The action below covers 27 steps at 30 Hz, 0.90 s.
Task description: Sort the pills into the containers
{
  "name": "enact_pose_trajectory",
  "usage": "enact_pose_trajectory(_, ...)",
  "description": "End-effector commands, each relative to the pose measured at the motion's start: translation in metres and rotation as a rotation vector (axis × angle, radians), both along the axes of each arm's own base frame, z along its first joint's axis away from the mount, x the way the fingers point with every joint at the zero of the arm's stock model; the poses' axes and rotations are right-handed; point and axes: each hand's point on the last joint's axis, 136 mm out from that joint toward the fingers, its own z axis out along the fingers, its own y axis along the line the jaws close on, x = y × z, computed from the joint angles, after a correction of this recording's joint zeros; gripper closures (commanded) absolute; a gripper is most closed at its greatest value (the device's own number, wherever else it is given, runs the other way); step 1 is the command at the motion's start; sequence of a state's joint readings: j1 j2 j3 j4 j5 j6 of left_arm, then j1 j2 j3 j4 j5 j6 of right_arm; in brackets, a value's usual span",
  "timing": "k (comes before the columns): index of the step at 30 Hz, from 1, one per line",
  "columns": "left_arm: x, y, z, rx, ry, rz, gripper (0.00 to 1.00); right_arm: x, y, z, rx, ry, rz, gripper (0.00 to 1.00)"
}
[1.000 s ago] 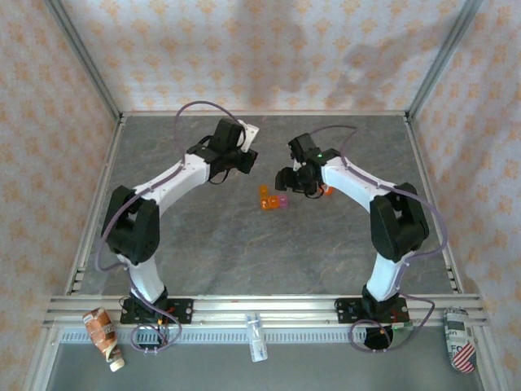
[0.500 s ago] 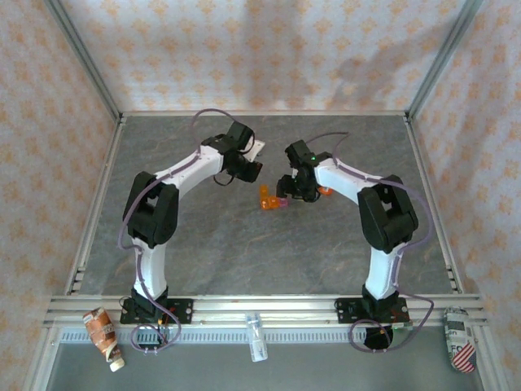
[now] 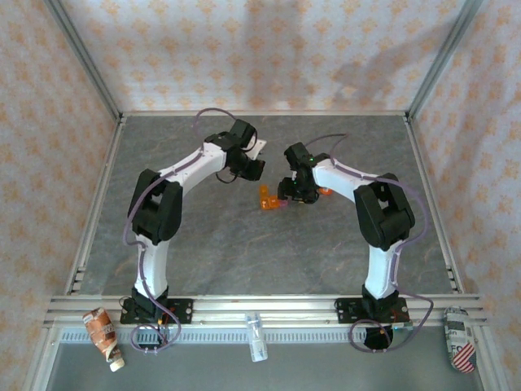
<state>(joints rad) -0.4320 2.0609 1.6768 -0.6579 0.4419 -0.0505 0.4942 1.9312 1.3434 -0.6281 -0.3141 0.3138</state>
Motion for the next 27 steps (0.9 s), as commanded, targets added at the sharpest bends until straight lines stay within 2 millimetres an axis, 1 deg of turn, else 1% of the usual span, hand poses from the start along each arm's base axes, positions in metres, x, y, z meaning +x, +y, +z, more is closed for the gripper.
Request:
enact_pose_trajectory(1, -0.008, 0.001, -0.012, 0.019, 0.084, 0.011, 1.00, -0.001, -0.009, -0.011, -0.058, 0.018, -0.015, 0.38)
enact_pose_trajectory(6, -0.007, -0.001, -0.019, 0.015, 0.112, 0.009, 1.00, -0.002, -0.011, -0.012, -0.067, 0.018, -0.021, 0.38)
enact_pose_trajectory(11, -0.006, -0.006, -0.021, 0.007, 0.116, 0.007, 1.00, -0.002, -0.011, -0.012, -0.068, 0.018, -0.024, 0.39)
enact_pose_trajectory(19, -0.010, -0.010, -0.027, 0.008, 0.135, -0.007, 1.00, -0.002, -0.012, -0.014, -0.073, 0.020, -0.030, 0.39)
enact_pose_trajectory(27, -0.015, -0.015, -0.026, -0.002, 0.144, -0.025, 1.00, -0.002, -0.013, -0.017, -0.079, 0.026, -0.034, 0.40)
